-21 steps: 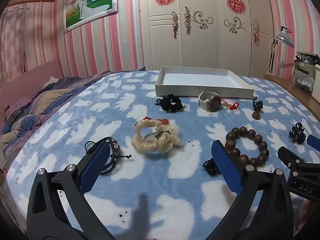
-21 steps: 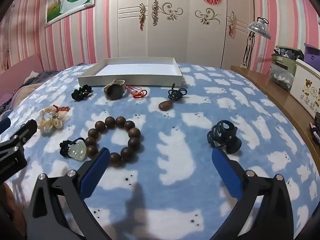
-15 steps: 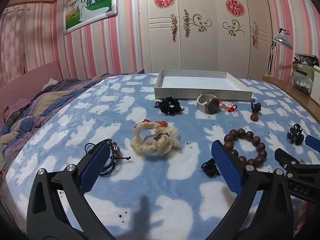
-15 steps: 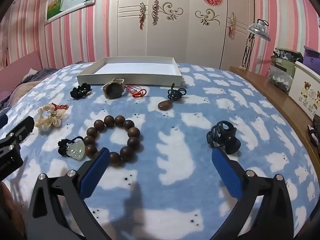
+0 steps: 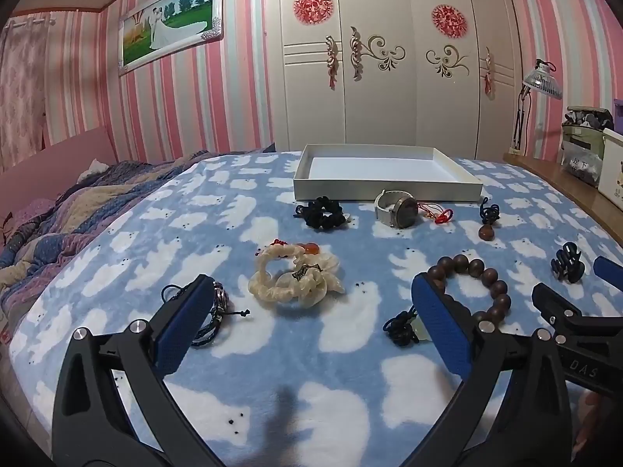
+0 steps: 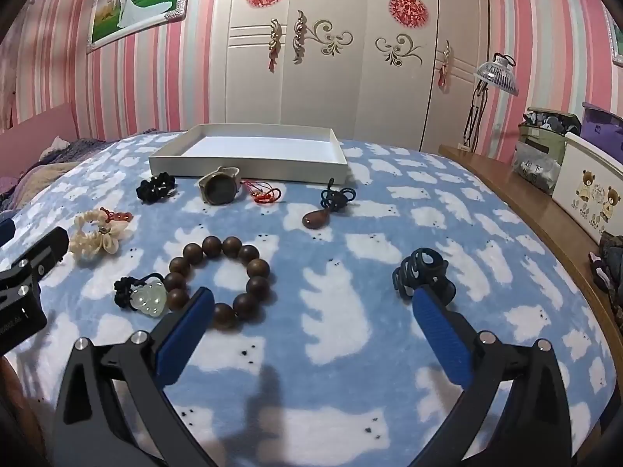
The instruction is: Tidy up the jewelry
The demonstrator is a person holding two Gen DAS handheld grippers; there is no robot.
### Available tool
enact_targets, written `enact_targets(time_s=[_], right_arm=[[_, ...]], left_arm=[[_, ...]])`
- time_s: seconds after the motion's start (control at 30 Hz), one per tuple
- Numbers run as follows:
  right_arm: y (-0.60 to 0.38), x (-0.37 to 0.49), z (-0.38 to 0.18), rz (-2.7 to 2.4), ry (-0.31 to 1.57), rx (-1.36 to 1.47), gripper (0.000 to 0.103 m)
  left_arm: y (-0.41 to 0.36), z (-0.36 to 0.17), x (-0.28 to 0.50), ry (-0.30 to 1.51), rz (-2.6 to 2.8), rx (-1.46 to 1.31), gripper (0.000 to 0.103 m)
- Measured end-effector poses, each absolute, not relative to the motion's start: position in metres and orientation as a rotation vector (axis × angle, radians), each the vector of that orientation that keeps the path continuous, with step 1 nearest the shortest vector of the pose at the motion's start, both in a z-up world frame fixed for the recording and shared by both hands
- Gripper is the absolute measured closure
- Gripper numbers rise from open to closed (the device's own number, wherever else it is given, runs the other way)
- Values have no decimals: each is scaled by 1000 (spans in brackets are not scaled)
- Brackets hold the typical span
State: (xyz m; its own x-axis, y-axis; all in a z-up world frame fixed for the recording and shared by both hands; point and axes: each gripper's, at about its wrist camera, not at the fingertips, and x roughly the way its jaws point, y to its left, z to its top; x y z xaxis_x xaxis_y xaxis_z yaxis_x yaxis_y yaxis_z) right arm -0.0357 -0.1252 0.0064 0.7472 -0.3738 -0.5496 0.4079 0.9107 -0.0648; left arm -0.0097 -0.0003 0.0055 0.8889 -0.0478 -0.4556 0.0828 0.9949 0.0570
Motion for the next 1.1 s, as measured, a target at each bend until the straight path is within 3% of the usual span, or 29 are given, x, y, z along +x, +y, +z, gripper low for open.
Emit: enact_targets(time_s=[1.1], right_arm=[[-123,-32,3,-419,603,54,2]], left_arm=[[2,4,-6,492,-53,58,3]])
